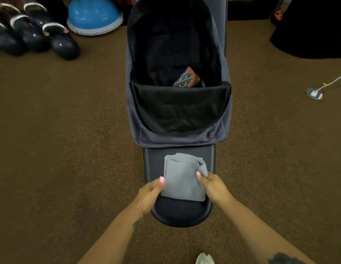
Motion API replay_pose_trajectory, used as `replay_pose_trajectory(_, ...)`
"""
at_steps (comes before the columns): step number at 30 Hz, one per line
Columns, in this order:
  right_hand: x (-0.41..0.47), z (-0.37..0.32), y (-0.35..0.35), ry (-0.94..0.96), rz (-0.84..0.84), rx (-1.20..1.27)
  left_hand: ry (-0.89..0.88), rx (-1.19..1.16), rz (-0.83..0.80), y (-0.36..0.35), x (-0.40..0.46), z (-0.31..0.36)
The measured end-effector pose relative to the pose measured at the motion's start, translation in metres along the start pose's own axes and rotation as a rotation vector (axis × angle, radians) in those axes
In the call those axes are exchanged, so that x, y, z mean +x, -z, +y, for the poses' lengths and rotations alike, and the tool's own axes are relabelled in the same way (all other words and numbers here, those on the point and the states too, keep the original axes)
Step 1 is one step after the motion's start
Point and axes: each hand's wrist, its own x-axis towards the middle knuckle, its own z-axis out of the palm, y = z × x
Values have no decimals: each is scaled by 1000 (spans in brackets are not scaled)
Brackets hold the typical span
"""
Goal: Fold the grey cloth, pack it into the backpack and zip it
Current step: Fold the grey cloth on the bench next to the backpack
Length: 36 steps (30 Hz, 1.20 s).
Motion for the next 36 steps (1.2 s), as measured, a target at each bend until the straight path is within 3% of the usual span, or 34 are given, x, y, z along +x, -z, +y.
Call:
replay_pose_trajectory(4,13,-8,-2,23,93,-195,-83,276,207,-11,4,12)
replay_pose_trajectory(6,15,-11,-4,41,201,-178,-81,343,288,-14,4,17)
replay_pose_trajectory(9,22,-13,-6,69,318,-156,-63,366,366,-17,5,20)
replay_pose_trajectory(15,28,-17,-10,6,387,-236,-42,371,495,-23,5,26)
replay_pose_trajectory(17,23,-18,-12,66,460,-285,-148,407,665,-26,3,30)
replay_pose_trajectory(19,18,-16,-18,266,553,-457,-416,548,732,-30,7,30)
replay_pose_trajectory(21,17,-13,-24,473,503,-578,-563,710,587,-35,15,29)
replay_pose_trajectory(24,18,-4,-29,534,230,-697,-423,951,291,-41,24,27)
replay_pose_trajectory(26,21,8,-26,488,96,-781,-322,1052,202,-40,26,22)
replay_pose_trajectory(31,26,10,-17,416,-30,-954,-256,1119,116,-32,28,19)
replay_pose_trajectory(34,31,-12,-12,398,28,-870,-232,1046,125,-33,26,29)
replay_pose_trajectory(36,34,-24,-9,389,90,-815,-214,939,216,-33,22,32)
